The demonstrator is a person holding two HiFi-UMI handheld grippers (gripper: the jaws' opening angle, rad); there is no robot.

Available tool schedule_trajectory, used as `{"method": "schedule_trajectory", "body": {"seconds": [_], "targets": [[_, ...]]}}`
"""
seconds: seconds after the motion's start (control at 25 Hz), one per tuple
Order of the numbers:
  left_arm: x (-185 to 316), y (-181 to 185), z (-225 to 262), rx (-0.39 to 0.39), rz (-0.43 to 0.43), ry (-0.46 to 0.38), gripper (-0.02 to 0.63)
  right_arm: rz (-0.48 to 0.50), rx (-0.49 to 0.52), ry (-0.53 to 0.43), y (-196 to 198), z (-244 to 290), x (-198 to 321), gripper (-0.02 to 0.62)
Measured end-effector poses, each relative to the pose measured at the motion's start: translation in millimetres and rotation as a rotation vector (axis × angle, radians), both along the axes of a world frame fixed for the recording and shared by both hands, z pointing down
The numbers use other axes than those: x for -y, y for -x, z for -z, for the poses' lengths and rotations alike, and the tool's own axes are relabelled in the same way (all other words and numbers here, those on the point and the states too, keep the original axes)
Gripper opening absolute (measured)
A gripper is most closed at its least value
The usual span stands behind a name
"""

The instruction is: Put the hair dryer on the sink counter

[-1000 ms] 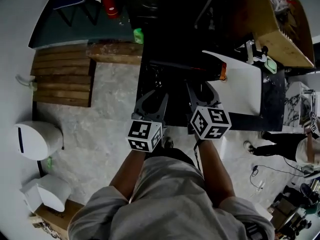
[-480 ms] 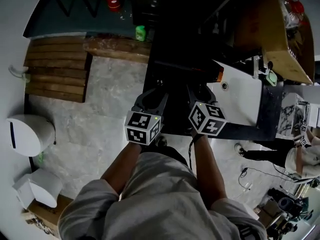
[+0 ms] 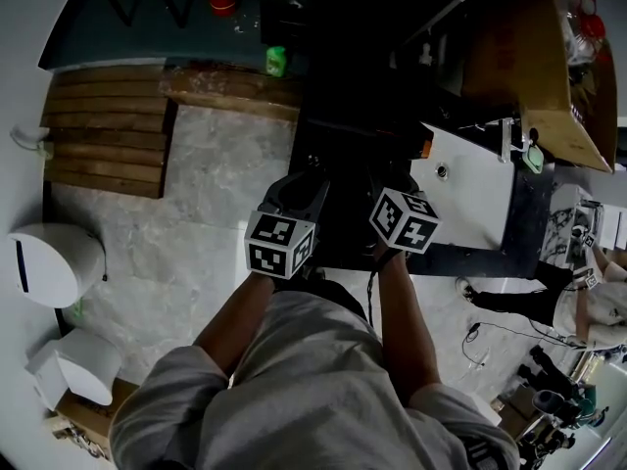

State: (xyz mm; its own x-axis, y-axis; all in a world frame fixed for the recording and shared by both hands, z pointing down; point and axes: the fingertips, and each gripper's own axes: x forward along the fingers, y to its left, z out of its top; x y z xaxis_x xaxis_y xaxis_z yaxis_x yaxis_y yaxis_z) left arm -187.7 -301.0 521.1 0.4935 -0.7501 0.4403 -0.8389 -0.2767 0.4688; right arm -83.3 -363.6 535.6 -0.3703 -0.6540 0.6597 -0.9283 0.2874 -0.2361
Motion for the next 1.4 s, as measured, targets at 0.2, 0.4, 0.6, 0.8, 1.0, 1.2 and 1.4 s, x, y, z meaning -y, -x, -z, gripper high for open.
{"method": "schedule_trajectory", "body": {"seconds": [0.2, 0.4, 0.6, 0.8, 1.0, 1.2, 1.4], "targets": [[3.3, 3.9, -5.8, -0.005, -0.016, 0.015, 0.103, -0.016, 0.002, 0.040, 4.3, -12.4, 2.2, 0.186], [3.7, 7.1, -8.8, -0.011, -0.030, 0.030, 0.103, -0.054, 0.024, 0.081, 3.1, -23.6, 0.2, 0.186], [3.6, 10.9, -13.9, -0.010, -0.046, 0.038, 0.103, -0.071, 0.038, 0.104, 2.3, -34.0, -0.7, 0.186], [3.0, 8.9, -12.5, -0.008, -0.059, 0.031, 0.103, -0.086, 0.052, 0.118, -1.4, -41.4, -1.3, 0.186], [4.8, 4.8, -14.4, 0.007, -0.043, 0.034, 0.103, -0.080, 0.073, 0.137, -3.9, -48.5, 1.6, 0.186], [6.4, 1.9, -12.7, 0.024, -0.024, 0.036, 0.103, -0.070, 0.075, 0.151, -5.6, -52.4, 3.3, 0.186], [6.2, -0.1, -10.7, 0.044, -0.020, 0.036, 0.103, -0.073, 0.081, 0.171, -5.0, -56.8, 3.4, 0.186]]}}
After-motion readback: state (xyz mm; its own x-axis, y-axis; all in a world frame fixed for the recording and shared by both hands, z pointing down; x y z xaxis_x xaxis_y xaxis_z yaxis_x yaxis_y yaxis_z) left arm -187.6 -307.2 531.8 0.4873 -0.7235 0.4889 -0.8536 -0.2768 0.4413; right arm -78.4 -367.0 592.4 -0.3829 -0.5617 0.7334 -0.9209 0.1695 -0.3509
